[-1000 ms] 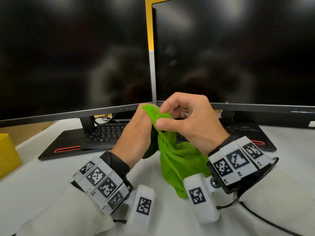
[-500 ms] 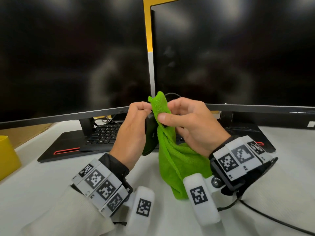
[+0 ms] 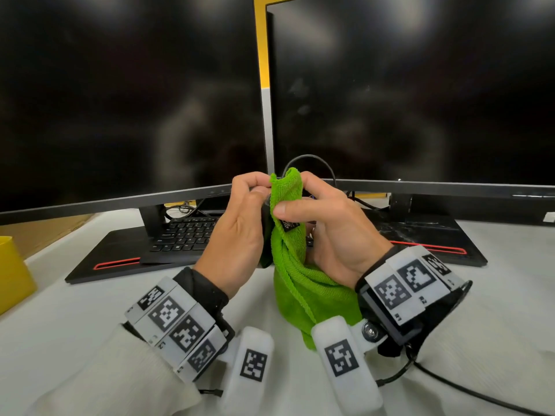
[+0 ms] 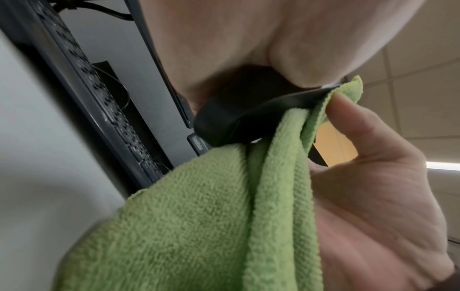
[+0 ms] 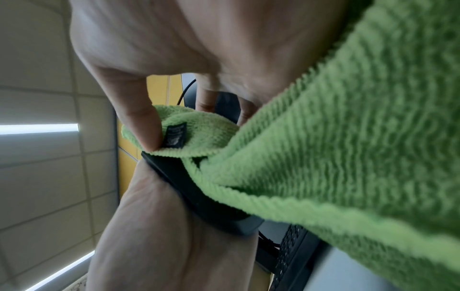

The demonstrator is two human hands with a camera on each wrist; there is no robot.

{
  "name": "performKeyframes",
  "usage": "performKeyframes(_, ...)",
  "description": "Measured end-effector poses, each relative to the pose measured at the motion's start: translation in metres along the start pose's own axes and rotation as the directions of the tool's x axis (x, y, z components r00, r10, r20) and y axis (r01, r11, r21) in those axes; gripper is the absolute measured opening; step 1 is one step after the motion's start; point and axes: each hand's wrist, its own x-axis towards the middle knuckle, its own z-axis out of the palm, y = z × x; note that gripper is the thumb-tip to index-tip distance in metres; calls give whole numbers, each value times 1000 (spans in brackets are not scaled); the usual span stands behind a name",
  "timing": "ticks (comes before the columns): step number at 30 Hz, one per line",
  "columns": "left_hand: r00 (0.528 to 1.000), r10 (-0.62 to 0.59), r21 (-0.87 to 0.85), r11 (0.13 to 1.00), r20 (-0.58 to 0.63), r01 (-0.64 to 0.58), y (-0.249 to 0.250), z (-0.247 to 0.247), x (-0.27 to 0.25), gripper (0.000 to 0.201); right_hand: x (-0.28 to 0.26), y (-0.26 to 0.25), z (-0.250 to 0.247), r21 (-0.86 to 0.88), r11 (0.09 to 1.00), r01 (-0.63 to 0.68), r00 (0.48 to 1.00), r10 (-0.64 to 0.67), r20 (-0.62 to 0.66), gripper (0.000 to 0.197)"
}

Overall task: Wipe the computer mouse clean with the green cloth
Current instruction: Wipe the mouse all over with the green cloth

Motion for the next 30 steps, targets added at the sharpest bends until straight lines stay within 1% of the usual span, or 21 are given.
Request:
performKeyframes(2,1000,10,-1,1000,-2,-10,0,0,0,26,-1,0,1,42,999,-1,1000,0,15,33)
performKeyframes(5,1000,29,5,1000,3,-29,0,1,-2,27,-2,-1,3,60,998,-16,1000,14,26,44)
performKeyframes(8,999,34,7,999,13,-34,0,0,-2,26,-1,-1,5,48,999,-8,1000,8,2,45)
performKeyframes(11,1000,21,-28,999,3,-21,-1,2,-1,26,0,1,6,57,998,-3,1000,3,-6,39)
performKeyframes(13,1000,4,-69,998,0,-4,-1,3,0,26,0,2,7,99,995,-5,1000,6,-9,26)
performKeyframes(14,1000,-8,-87,996,-2,8,-1,4,0,25,1,2,7,125,992,-10,1000,14,-27,21)
performKeyframes(15,1000,-20,-102,995,-3,20,-1,4,1,25,2,3,7,152,988,-20,998,29,-57,21)
performKeyframes(17,999,-41,-123,992,-6,40,-1,5,1,24,5,4,4,183,982,-50,992,70,-106,29)
performKeyframes(19,999,-42,-128,991,-10,40,-2,5,2,24,6,4,2,179,981,-79,989,99,-105,34)
performKeyframes(23,998,-58,-173,984,-31,51,-3,6,3,22,8,6,1,245,964,-101,985,131,-109,31)
performKeyframes(26,996,-72,-171,983,-47,63,-4,6,5,26,9,6,2,263,957,-121,982,153,-107,32)
performKeyframes(28,994,-92,-171,982,-62,80,-5,5,6,30,9,6,2,262,955,-136,980,168,-104,39)
performKeyframes(30,992,-105,-172,981,-75,91,-4,5,6,31,8,6,2,257,956,-141,980,172,-104,51)
